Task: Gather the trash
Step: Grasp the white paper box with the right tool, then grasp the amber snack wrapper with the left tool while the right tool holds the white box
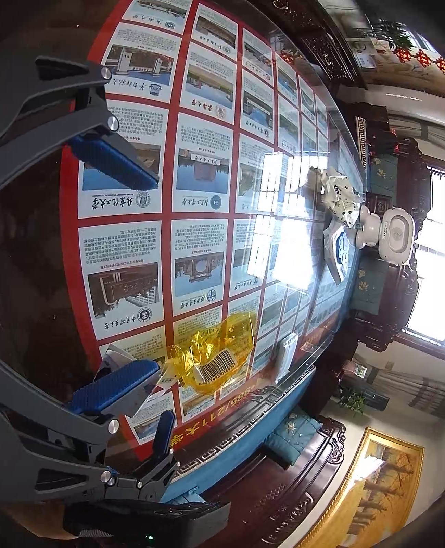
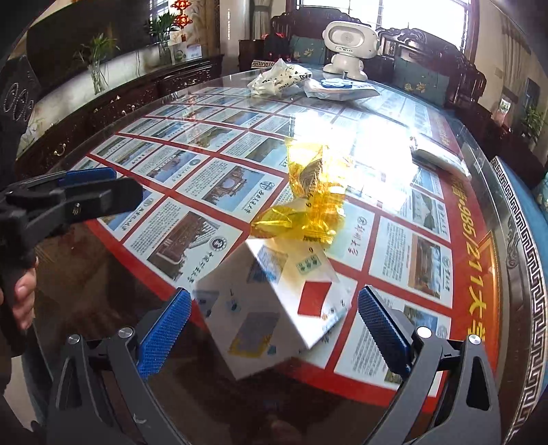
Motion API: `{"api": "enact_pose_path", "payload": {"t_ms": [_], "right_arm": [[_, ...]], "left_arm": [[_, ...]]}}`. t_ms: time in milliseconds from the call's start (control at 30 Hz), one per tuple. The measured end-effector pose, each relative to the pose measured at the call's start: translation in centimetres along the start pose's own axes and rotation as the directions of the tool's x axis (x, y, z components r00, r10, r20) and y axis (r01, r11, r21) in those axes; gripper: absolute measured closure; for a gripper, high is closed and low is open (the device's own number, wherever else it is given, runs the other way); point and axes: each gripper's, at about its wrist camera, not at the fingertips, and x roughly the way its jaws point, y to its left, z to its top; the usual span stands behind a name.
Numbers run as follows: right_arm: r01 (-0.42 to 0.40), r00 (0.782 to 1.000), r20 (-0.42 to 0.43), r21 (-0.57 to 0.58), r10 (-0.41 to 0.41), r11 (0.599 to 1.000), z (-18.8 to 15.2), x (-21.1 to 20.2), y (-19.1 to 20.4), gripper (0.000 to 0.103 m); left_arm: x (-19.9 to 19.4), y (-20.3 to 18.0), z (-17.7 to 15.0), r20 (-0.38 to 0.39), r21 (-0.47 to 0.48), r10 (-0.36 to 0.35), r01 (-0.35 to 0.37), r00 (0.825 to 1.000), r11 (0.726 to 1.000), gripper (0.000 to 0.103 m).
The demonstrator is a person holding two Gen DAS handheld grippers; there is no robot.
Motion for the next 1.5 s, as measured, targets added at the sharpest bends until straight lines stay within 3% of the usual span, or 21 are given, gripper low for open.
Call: {"api": "enact_pose_path", "payload": {"t_ms": [200, 533, 633, 733, 867, 1133, 1233, 1400, 1500], "right_arm": [[-0.021, 1.0, -0.022, 0.054, 0.022, 0.998, -0.1, 1.3, -0.4, 0.013], [-0.108, 0.994, -0.015, 0.101, 0.11, 0.989, -0.7, 0.7, -1.7, 0.069], [-0.094, 0.996, 0.001, 0.07, 0.094, 0.993, -1.3, -0.1, -1.1, 0.088], [-0.079, 0.996, 0.04, 0.022, 0.078, 0.997, -1.9, -1.4, -0.4, 0.099], [-0.08, 0.993, 0.089, 0.018, 0.078, 0.997, -2.8, -3.0, -0.1, 0.1], [-0.183, 0.973, 0.158, 0.101, 0.166, 0.978, -5.7, -6.0, -1.9, 0.1], [-0.219, 0.964, 0.186, 0.148, 0.191, 0.964, -6.5, -6.9, -3.4, 0.1], [-0.213, 0.963, 0.206, 0.191, 0.173, 0.958, -7.2, -7.6, -4.9, 0.1], [-0.23, 0.959, 0.213, 0.212, 0.184, 0.95, -7.2, -7.4, -5.7, 0.1]], "left_arm": [[0.4, -0.4, -0.4, -0.02, 0.014, -0.01, 0.01, 1.0, 1.0, 0.004], [0.9, -1.1, 0.0, -0.028, 0.027, -0.014, 0.014, 1.0, 1.0, 0.004], [1.7, -1.4, 0.4, -0.038, 0.027, -0.009, 0.01, 0.999, 1.0, 0.004], [2.7, -1.9, 1.1, -0.048, 0.03, 0.001, 0.0, 0.999, 1.0, 0.004], [4.4, -2.9, 2.3, -0.066, 0.042, 0.031, -0.028, 0.997, 0.999, 0.004], [7.7, -5.4, 4.2, -0.074, 0.083, 0.072, -0.066, 0.995, 0.994, 0.004], [8.5, -5.5, 5.1, -0.066, 0.083, 0.105, -0.099, 0.992, 0.992, 0.004], [10.4, -4.7, 6.2, -0.079, 0.068, 0.19, -0.185, 0.979, 0.98, 0.004], [11.8, -4.4, 6.8, -0.113, 0.056, 0.178, -0.172, 0.978, 0.983, 0.004]]}}
